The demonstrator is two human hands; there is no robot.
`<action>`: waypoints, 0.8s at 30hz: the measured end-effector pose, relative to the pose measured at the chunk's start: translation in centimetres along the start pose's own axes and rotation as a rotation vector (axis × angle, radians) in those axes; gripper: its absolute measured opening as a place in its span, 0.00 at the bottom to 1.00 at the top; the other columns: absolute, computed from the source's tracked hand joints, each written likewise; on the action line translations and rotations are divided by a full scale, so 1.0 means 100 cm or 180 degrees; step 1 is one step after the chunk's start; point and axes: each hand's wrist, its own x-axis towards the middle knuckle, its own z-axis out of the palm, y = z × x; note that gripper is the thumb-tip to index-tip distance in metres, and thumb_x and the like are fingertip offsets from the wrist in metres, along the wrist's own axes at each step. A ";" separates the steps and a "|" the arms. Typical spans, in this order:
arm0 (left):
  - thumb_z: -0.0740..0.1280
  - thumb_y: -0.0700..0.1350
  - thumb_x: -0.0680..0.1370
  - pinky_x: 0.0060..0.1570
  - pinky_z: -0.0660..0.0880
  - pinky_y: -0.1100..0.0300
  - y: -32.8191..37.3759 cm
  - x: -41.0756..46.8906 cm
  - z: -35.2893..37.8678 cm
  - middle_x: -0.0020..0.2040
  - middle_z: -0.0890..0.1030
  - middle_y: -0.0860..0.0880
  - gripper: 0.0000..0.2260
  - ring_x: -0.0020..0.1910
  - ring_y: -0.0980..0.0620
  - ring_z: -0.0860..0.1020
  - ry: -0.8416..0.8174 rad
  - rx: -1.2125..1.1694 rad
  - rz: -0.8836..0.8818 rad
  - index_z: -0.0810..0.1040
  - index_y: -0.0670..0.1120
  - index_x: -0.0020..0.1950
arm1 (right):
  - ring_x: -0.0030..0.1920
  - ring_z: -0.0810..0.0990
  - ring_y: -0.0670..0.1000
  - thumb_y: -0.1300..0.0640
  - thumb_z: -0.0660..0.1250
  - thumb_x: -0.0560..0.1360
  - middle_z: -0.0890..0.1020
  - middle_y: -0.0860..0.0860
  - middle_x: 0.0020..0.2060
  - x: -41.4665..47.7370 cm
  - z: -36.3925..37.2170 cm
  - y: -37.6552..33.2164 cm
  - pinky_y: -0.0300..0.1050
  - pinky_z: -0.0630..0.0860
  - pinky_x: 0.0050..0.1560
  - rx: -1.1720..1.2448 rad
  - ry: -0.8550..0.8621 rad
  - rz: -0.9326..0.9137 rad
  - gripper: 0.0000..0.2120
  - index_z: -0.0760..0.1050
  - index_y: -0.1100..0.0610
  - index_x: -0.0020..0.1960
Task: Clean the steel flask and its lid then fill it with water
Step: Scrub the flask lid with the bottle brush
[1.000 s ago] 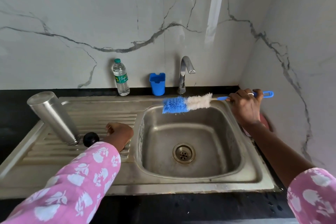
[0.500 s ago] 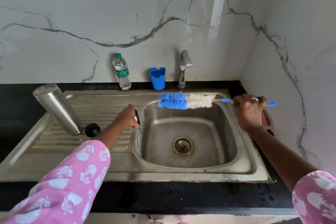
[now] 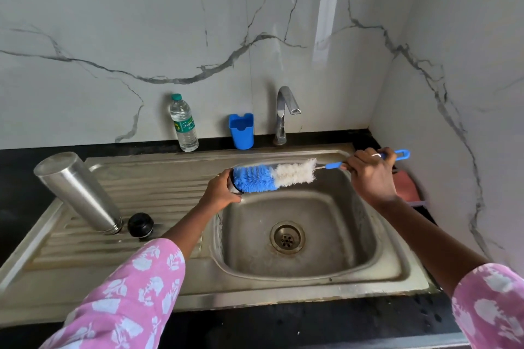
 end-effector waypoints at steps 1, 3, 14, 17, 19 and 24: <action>0.76 0.34 0.63 0.50 0.68 0.64 -0.001 0.003 -0.002 0.58 0.77 0.45 0.34 0.53 0.52 0.74 -0.0026 0.0010 0.0100 0.70 0.42 0.68 | 0.35 0.73 0.53 0.57 0.62 0.74 0.77 0.50 0.29 0.003 0.001 -0.003 0.50 0.60 0.50 -0.0014 0.0046 -0.0146 0.12 0.78 0.56 0.34; 0.76 0.33 0.62 0.50 0.67 0.66 -0.002 0.007 -0.004 0.58 0.77 0.43 0.34 0.55 0.49 0.75 -0.0116 0.0116 0.0337 0.71 0.41 0.67 | 0.35 0.75 0.54 0.57 0.63 0.74 0.77 0.49 0.30 0.011 0.003 -0.009 0.50 0.61 0.50 -0.0105 0.0105 -0.0433 0.11 0.78 0.56 0.35; 0.75 0.31 0.62 0.54 0.70 0.62 -0.023 0.022 -0.010 0.59 0.76 0.39 0.32 0.56 0.43 0.77 0.0242 0.0175 0.0962 0.73 0.37 0.65 | 0.18 0.66 0.45 0.56 0.54 0.81 0.69 0.50 0.22 0.050 0.009 -0.040 0.31 0.62 0.24 0.1304 -0.4719 0.2702 0.16 0.72 0.59 0.37; 0.76 0.30 0.61 0.56 0.72 0.59 -0.028 0.027 -0.017 0.59 0.76 0.38 0.32 0.56 0.41 0.77 0.0193 0.0291 0.1089 0.73 0.37 0.65 | 0.22 0.72 0.49 0.54 0.56 0.80 0.74 0.51 0.25 0.036 0.011 -0.052 0.36 0.67 0.27 0.1292 -0.4423 0.2714 0.15 0.75 0.59 0.39; 0.76 0.31 0.60 0.55 0.69 0.63 -0.028 0.030 -0.025 0.58 0.78 0.39 0.33 0.55 0.42 0.78 0.0170 0.0289 0.0990 0.74 0.37 0.64 | 0.33 0.81 0.56 0.53 0.58 0.77 0.81 0.54 0.34 0.021 0.011 -0.058 0.45 0.75 0.33 0.0286 -0.2803 0.1220 0.14 0.80 0.56 0.40; 0.77 0.35 0.61 0.51 0.68 0.66 -0.017 0.034 -0.044 0.55 0.80 0.46 0.34 0.52 0.51 0.77 -0.0669 0.0500 0.0686 0.74 0.45 0.67 | 0.28 0.74 0.54 0.60 0.62 0.76 0.79 0.52 0.32 0.014 -0.006 -0.027 0.43 0.69 0.26 -0.0052 -0.0082 -0.1977 0.10 0.82 0.61 0.44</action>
